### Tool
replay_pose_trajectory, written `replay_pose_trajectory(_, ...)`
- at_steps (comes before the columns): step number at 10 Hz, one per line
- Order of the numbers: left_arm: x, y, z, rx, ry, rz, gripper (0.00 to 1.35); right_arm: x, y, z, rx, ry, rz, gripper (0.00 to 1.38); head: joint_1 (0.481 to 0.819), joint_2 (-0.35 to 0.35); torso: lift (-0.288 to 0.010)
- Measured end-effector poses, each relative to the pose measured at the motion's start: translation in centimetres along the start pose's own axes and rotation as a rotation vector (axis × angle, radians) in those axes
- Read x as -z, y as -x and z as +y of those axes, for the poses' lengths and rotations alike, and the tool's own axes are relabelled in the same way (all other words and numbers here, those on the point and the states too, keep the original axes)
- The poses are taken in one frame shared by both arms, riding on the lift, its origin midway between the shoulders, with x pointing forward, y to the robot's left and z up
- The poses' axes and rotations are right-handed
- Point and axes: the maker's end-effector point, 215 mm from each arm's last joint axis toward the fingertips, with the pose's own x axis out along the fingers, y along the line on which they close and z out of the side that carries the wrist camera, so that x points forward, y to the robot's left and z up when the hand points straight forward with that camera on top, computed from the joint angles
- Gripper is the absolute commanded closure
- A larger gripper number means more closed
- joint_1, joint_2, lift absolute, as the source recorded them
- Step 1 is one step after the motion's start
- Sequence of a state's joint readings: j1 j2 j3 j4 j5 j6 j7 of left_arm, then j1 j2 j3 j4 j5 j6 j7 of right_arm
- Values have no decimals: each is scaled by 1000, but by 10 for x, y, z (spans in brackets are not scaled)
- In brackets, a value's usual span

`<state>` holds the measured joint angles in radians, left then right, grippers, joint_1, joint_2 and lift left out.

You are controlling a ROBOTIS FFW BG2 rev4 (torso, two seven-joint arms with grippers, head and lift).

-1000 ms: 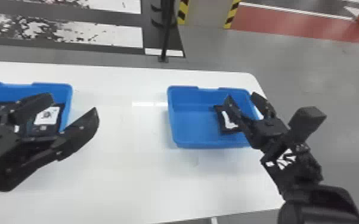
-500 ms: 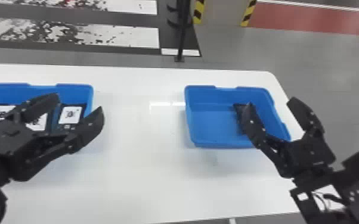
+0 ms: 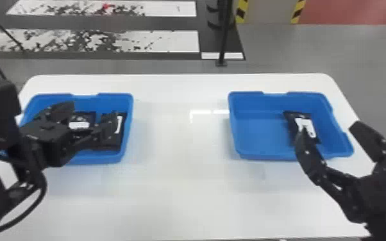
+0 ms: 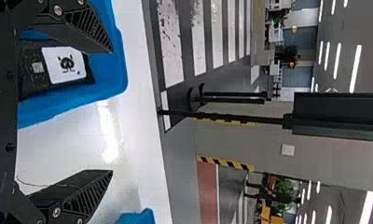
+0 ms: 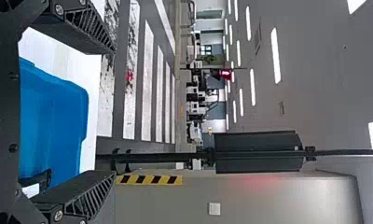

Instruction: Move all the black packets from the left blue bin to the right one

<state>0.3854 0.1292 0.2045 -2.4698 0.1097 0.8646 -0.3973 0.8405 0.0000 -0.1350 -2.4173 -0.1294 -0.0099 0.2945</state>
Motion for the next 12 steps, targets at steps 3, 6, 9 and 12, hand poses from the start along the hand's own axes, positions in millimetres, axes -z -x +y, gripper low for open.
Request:
replay_pose_trajectory(3,26,-44,38,-60,21,70,131,4,-1,0,0,-5,6,116,695,56,-140)
replay_pose_trajectory(6,69,-80,70,-112,78,185,133,9,-1,0,-1,-14,18,117,695,85,-140)
replay_pose_trajectory(9,107,-102,80,-120,96,309,133,14,-1,4,-6,-30,26,117,695,98,-140)
replay_pose_trajectory(12,140,-121,68,-84,101,428,137,15,-2,4,-10,-33,26,127,695,80,-140)
